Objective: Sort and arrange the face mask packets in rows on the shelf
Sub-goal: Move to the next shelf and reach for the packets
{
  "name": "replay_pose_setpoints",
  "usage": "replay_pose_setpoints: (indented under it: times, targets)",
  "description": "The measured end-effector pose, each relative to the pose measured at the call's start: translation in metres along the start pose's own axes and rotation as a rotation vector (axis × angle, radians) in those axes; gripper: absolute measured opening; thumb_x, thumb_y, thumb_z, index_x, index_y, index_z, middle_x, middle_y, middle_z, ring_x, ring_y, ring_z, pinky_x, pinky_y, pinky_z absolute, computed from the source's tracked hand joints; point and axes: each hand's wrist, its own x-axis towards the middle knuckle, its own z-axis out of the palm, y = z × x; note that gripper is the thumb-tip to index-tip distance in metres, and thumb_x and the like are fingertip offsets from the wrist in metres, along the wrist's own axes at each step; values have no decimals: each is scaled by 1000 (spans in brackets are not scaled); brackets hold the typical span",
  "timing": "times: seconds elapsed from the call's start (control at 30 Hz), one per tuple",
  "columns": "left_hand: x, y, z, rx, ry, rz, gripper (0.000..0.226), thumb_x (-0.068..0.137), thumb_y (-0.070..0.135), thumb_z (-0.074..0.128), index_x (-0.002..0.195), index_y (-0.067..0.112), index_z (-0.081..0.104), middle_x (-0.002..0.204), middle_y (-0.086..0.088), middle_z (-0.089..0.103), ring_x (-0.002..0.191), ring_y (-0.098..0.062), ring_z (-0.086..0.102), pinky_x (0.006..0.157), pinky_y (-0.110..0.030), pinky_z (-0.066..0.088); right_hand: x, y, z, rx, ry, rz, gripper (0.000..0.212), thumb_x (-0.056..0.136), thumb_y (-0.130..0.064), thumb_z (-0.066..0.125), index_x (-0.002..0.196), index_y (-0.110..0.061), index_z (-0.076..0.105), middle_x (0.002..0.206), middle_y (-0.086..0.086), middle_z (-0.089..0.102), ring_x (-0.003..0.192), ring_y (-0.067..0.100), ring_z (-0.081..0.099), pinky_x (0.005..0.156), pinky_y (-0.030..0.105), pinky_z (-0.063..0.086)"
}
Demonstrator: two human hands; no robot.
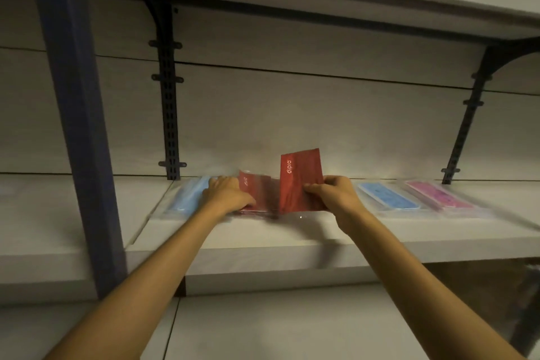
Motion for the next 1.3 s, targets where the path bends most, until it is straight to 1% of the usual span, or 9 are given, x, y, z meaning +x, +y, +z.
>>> replay_pose_setpoints:
  times: [0.1,0.2,0.33,0.47,0.57,0.63,0.87,1.13,1.3]
  targets:
    - [1,-5,2,97,-68,16,63,68,66,63,124,36,63,131,-1,59,128,-32,41,102,-44,41,15,6,17,-9,-15,0,13,85,-4,73,97,-1,71,96,18,75,89,32,74,82,42,61]
    - [-3,-5,0,148,-24,-21,62,88,63,49,141,31,48,150,-11,40,142,-34,22,109,-49,26,28,8,38,-50,-18,-4,18,82,-2,76,98,0,68,98,20,74,90,34,73,84,47,60]
    - [-8,-10,-16,167,160,41,53,96,55,40,139,27,52,144,-10,48,134,-34,36,105,-46,31,41,9,67,-189,-24,-53,40,70,-11,83,101,-6,59,98,15,73,87,29,72,80,45,61]
    - [-19,-18,-29,248,157,128,44,97,49,44,135,30,55,134,-7,55,129,-30,44,101,-43,32,36,13,80,-646,-47,-229,27,79,-24,76,101,-14,62,105,9,68,100,28,64,84,33,53]
    - [-27,-19,-31,250,167,146,42,96,49,45,134,32,54,133,-4,56,129,-26,44,100,-43,31,36,21,83,-965,-45,-339,37,87,-37,62,116,-16,66,120,12,55,116,34,48,96,42,46]
    - [-31,-18,-31,237,186,157,41,96,49,46,132,33,56,132,-2,56,128,-25,46,101,-43,31,38,24,85,-1024,-73,-370,30,89,-35,55,106,-17,72,114,11,61,114,35,49,93,43,47]
    - [-55,-7,-27,228,192,181,36,97,44,46,130,35,57,128,2,59,121,-21,52,98,-40,27,32,20,83,-1027,-113,-400,30,89,-36,52,95,-13,71,98,13,71,96,35,63,85,43,53]
    - [-97,-3,-36,151,275,239,30,96,40,50,124,37,59,122,7,60,117,-15,54,95,-35,24,-12,-3,59,-905,-157,-643,25,84,-27,59,100,-15,74,97,11,72,87,34,65,75,45,55]
    - [-133,-17,-43,73,299,306,28,95,36,55,121,33,63,120,10,63,110,-12,57,102,-36,39,-54,-6,56,-824,-198,-760,24,87,-31,63,106,-19,73,101,3,71,88,24,66,74,35,52]
